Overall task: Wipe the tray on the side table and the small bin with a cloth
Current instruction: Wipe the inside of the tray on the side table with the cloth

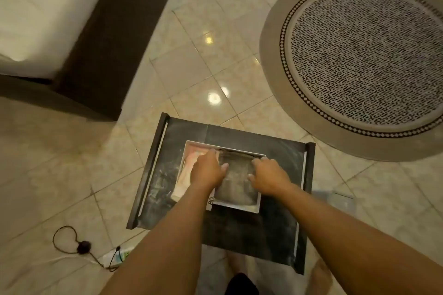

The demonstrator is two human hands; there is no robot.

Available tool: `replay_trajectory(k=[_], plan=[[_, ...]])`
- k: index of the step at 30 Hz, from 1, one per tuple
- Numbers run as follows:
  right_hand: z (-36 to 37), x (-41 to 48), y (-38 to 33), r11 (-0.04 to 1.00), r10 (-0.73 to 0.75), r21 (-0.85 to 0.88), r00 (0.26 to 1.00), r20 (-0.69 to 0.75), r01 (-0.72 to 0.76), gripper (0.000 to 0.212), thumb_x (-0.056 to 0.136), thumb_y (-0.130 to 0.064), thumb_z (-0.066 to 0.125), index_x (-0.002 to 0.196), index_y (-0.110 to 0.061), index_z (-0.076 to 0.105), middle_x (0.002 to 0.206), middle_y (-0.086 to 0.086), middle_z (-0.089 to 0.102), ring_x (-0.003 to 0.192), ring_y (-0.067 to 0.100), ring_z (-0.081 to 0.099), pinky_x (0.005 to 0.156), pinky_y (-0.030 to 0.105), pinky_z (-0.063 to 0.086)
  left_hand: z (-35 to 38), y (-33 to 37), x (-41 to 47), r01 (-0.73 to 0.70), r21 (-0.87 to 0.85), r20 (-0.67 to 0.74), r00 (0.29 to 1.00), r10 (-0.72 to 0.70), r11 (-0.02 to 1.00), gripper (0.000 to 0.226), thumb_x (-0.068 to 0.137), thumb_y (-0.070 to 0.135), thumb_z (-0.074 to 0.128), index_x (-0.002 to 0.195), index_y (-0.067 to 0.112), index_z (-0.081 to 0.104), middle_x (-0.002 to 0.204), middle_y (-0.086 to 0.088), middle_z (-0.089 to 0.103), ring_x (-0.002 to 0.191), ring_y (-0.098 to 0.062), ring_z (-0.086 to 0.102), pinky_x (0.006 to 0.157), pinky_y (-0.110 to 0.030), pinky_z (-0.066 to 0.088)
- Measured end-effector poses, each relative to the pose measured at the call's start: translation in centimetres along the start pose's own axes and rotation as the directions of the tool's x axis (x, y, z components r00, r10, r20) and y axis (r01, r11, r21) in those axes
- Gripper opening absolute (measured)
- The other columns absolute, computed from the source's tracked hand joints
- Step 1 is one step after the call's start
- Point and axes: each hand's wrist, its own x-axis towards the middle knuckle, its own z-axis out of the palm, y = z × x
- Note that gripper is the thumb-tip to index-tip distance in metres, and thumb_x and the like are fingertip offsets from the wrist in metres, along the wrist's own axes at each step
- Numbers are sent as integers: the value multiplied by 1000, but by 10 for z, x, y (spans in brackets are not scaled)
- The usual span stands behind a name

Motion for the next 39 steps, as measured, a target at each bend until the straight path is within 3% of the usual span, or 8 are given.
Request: replay_trajectory(k=[3,7,14,20,24,29,33,39], plan=[[9,9,4,995,-7,-98,993,-118,-4,40,96,-37,55,130,-16,55,132,10,53,121,30,48,99,43,44,9,5,16,23,-41,-1,1000,-23,999,38,88,33,69,120,15,58,114,-10,68,103,-29,63,88,-38,52],[18,15,2,991,-15,-132,973,-232,-16,38,91,-32,62,124,-16,56,123,7,56,113,27,50,94,39,43,20,8,22,71,-43,-21,997,-72,997,30,86,31,71,109,16,59,104,-9,70,96,-29,65,86,-44,55],[35,27,-3,964,31,-240,942,-335,-118,33,90,-17,60,122,-14,55,119,8,54,106,26,49,87,37,40,31,7,31,85,-35,-133,987,-89,996,34,86,30,72,114,15,60,109,-10,69,101,-33,64,87,-47,54],[45,34,-4,951,40,-268,921,-387,-154,19,87,-13,59,107,-15,62,107,10,55,97,28,50,84,40,38,45,8,31,57,18,-198,979,-52,998,13,91,17,66,103,16,61,101,-10,69,93,-32,64,69,-37,44],[46,35,-3,953,37,-262,915,-401,-153,14,85,-16,63,99,-18,64,104,9,54,96,28,49,87,42,36,49,8,28,3,23,-217,976,2,1000,8,93,14,62,99,15,68,102,-7,68,91,-29,63,66,-36,42],[47,34,-6,965,45,-210,888,-457,-157,37,84,-14,67,119,-17,55,107,10,59,98,28,53,88,43,39,47,7,18,-99,24,-176,979,102,995,3,91,18,64,93,17,65,104,-5,61,92,-23,60,73,-38,53],[53,33,-4,964,40,-219,899,-436,-149,40,88,-15,61,127,-17,53,108,8,62,102,29,56,93,44,37,46,2,14,-88,68,-229,968,101,994,18,87,23,70,101,17,60,111,-4,55,104,-21,53,85,-40,53],[56,38,-5,954,91,-226,908,-409,-198,21,91,-18,58,112,-18,62,107,7,64,102,28,56,95,44,35,52,0,20,-72,139,-252,962,106,988,36,83,32,75,110,18,56,116,-7,50,108,-25,47,88,-40,49]])
